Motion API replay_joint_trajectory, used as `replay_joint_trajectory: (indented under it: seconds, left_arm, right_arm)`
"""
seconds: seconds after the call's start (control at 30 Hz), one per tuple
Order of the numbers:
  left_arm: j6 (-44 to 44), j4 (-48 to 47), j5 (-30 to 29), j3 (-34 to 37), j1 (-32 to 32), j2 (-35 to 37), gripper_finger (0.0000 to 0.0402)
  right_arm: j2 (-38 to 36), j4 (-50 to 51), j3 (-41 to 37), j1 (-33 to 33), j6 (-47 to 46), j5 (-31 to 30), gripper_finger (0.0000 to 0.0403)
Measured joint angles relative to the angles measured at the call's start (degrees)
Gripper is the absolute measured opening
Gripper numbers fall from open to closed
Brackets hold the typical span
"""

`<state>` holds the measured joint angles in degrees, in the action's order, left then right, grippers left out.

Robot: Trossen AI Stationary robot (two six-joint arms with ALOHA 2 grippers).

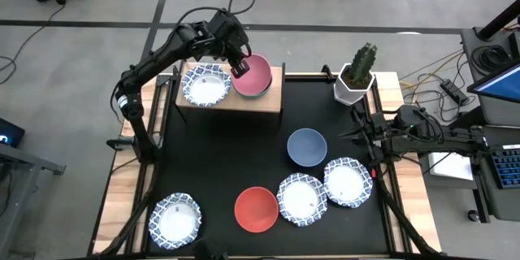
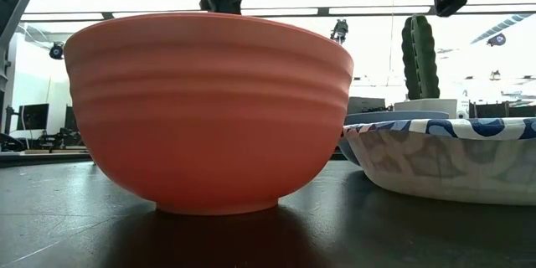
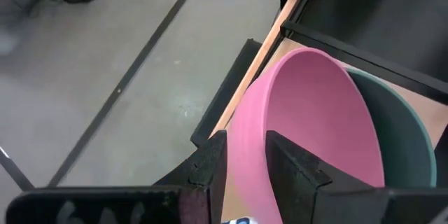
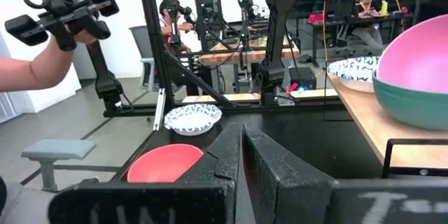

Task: Place and stack bowls onto a shelf
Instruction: Stack the pink bowl on top of the green bowl on the shelf

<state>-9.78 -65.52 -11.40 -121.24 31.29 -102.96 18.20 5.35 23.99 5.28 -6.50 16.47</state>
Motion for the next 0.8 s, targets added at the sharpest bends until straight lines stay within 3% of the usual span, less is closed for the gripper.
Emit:
replay_joint_trajectory:
  seconds: [0.43, 0.8]
  left_arm:
    - [-3.2, 9.2, 0.9, 3.0, 0.0, 3.8, 0.0077]
    - [-2.0, 33.3, 1.4, 29.1, 0.2, 15.1, 0.0077]
  right_arm:
    - [0.0, -0.1, 0.0, 0.0, 0.0, 0.0, 0.0009]
    - [0.0, -0.1, 0.0, 0.0, 0.0, 0.0, 0.0009]
